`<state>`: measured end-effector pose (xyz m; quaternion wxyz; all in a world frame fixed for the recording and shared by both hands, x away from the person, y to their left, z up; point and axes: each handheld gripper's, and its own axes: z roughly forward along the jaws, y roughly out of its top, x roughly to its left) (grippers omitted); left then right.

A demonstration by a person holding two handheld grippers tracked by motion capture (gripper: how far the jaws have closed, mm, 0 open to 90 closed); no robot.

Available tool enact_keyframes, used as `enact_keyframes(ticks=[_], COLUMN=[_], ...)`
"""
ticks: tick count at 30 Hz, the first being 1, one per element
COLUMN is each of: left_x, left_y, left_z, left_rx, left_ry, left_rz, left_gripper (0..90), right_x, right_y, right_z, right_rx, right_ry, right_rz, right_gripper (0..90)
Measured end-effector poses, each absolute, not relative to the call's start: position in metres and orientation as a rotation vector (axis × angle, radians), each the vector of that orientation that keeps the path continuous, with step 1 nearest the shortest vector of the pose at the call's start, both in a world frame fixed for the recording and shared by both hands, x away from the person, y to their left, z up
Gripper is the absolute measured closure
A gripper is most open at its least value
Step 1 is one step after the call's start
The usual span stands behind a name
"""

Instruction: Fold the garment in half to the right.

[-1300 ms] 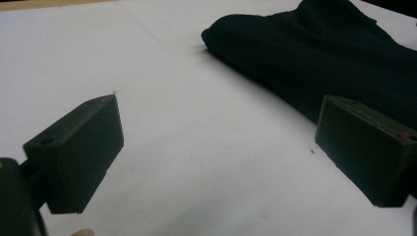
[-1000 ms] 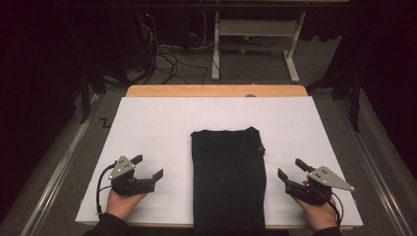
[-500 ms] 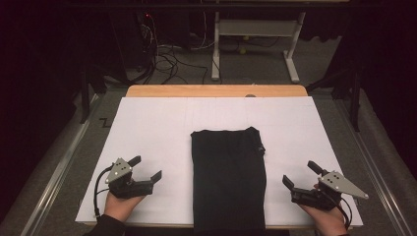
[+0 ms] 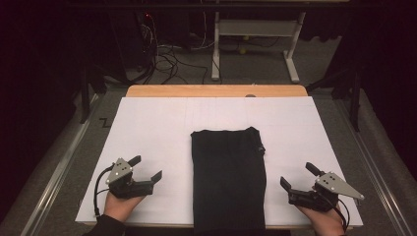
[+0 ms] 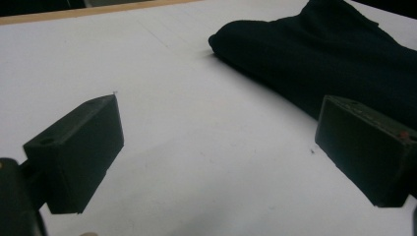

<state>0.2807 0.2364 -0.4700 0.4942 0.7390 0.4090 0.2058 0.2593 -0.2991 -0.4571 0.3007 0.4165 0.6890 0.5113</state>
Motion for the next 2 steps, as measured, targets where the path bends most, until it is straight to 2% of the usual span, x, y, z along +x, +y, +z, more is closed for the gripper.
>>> enact_keyframes(ticks=[2], left_x=[0.2814], left_y=[0.2355], left_z=[-0.4701], left_rx=[1.795], left_ry=[0.991], left_rz=[0.497], left_gripper=[2.3], right_x=[0.2582], right_y=[-0.3], right_z=[-0.4565], right_rx=[1.115], right_ry=[1.814], right_rz=[1.358], right_gripper=[0.1])
